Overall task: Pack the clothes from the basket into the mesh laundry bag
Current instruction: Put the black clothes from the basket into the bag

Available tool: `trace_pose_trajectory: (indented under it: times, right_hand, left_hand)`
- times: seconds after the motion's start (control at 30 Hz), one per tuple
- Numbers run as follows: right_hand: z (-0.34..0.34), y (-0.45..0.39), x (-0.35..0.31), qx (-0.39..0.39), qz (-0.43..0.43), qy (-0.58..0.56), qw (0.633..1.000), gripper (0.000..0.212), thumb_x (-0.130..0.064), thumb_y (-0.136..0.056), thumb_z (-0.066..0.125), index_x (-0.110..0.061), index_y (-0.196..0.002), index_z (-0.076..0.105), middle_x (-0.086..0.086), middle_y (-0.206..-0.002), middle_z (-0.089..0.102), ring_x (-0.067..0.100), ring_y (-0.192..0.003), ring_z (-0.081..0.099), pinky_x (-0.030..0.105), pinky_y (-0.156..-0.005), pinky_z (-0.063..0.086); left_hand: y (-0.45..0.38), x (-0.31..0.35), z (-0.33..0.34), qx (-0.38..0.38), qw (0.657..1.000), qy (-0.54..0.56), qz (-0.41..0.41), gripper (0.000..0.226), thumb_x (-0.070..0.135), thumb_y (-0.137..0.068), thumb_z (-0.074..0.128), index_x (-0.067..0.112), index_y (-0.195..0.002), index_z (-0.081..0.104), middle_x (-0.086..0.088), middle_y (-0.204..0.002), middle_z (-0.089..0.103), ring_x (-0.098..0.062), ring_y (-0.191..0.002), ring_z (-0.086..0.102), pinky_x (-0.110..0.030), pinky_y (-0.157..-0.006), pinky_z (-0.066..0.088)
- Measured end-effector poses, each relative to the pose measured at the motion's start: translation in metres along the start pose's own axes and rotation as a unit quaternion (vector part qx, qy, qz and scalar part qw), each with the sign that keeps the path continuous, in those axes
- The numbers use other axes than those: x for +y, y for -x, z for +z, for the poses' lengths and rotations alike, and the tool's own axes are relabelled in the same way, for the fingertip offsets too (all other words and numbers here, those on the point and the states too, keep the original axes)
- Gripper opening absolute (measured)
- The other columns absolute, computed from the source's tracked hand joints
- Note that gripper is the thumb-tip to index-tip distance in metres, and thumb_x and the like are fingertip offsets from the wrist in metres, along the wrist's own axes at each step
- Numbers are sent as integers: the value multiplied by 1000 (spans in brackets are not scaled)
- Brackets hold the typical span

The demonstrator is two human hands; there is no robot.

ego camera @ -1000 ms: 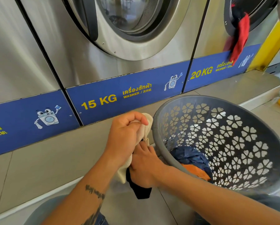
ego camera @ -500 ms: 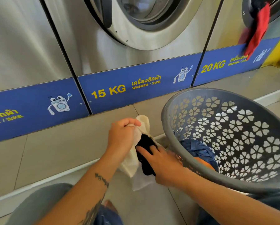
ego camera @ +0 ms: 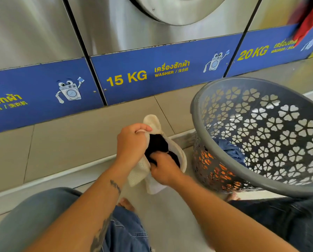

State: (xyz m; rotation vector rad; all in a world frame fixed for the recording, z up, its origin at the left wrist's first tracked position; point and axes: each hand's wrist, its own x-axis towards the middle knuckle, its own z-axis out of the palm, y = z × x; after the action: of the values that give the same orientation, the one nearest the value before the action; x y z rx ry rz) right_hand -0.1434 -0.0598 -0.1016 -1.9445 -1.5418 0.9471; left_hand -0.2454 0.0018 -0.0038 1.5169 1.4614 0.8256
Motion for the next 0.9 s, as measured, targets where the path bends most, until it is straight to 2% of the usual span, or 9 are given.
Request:
trace_pose_trajectory:
  times: [0.17, 0.27, 0.37, 0.47, 0.53, 0.6, 0.67, 0.77, 0.9]
  right_hand:
    - [10, -11, 26, -150, 133, 136, 970, 42, -32, -98, 39, -12, -128, 61, 15, -133, 60, 35, -117, 56, 43, -99, 48]
    - [-3, -18, 13, -162, 129, 123, 971, 24, -25, -93, 46, -10, -102, 62, 11, -109, 65, 34, -107, 60, 36, -80, 49]
    - [-24, -9, -3, -99, 99, 99, 985, 11, -18, -82, 52, -15, -85, 62, 4, -87, 65, 28, -86, 61, 34, -65, 52]
    - [-39, 15, -13, 86, 24, 136, 987, 22, -22, -72, 47, -17, -88, 60, 1, -92, 58, 27, -82, 53, 31, -55, 37]
    - [-39, 24, -14, 172, -50, 157, 971, 31, -19, -76, 50, -17, -105, 61, 5, -109, 56, 30, -98, 50, 36, -67, 42]
    - [-33, 20, -9, 127, -106, 155, 974, 47, -16, -84, 55, -19, -131, 58, 6, -136, 52, 32, -123, 45, 44, -96, 45]
    - [-21, 9, 3, 14, -95, 158, 983, 56, -19, -94, 52, -28, -148, 43, 4, -159, 33, 32, -145, 28, 49, -116, 31]
    - [-2, -8, 34, -120, -7, 183, 976, 55, -33, -103, 37, -37, -156, 23, 0, -168, 14, 35, -152, 11, 55, -120, 23]
    - [15, -23, 73, -223, 90, 240, 941, 61, -37, -101, 25, -27, -159, 8, 2, -169, 3, 33, -154, 3, 51, -124, 12]
  left_hand:
    - [-5, -5, -2, 12, 1000, -7, 3, 43, 1, -81, 41, 28, -80, 75, 11, -76, 66, 1, -52, 52, -6, -40, 36]
    - [-6, -1, 0, 9, 1000, -8, -2, 44, 1, -81, 41, 28, -82, 75, 10, -70, 63, 0, -46, 52, -11, -37, 38]
    - [-9, 4, 2, 6, 1000, -7, 2, 45, 1, -78, 40, 31, -79, 74, 8, -71, 64, -8, -51, 52, -15, -37, 38]
    - [-6, 9, 4, -2, 1000, -17, 2, 46, 1, -74, 39, 31, -78, 74, 2, -61, 61, -7, -39, 42, -18, -32, 33]
    - [-4, 11, 4, -4, 1000, -12, 1, 46, 1, -72, 39, 30, -78, 74, 1, -57, 58, -6, -33, 39, -17, -31, 29]
    - [-3, 12, 4, -4, 1000, -14, -4, 46, 1, -72, 39, 30, -78, 74, 0, -60, 61, -6, -36, 41, -16, -31, 30]
    - [-2, 12, 3, -7, 1000, -22, -6, 46, 1, -72, 39, 31, -78, 74, 0, -64, 64, -10, -43, 43, -15, -33, 33]
    - [-4, 10, 2, -17, 999, -29, -7, 46, 3, -75, 40, 33, -78, 75, 5, -65, 64, -9, -45, 45, -20, -40, 39]
    - [-9, 3, 7, -57, 997, -45, -4, 45, 5, -80, 42, 36, -79, 75, 13, -78, 67, -8, -60, 53, -24, -52, 44]
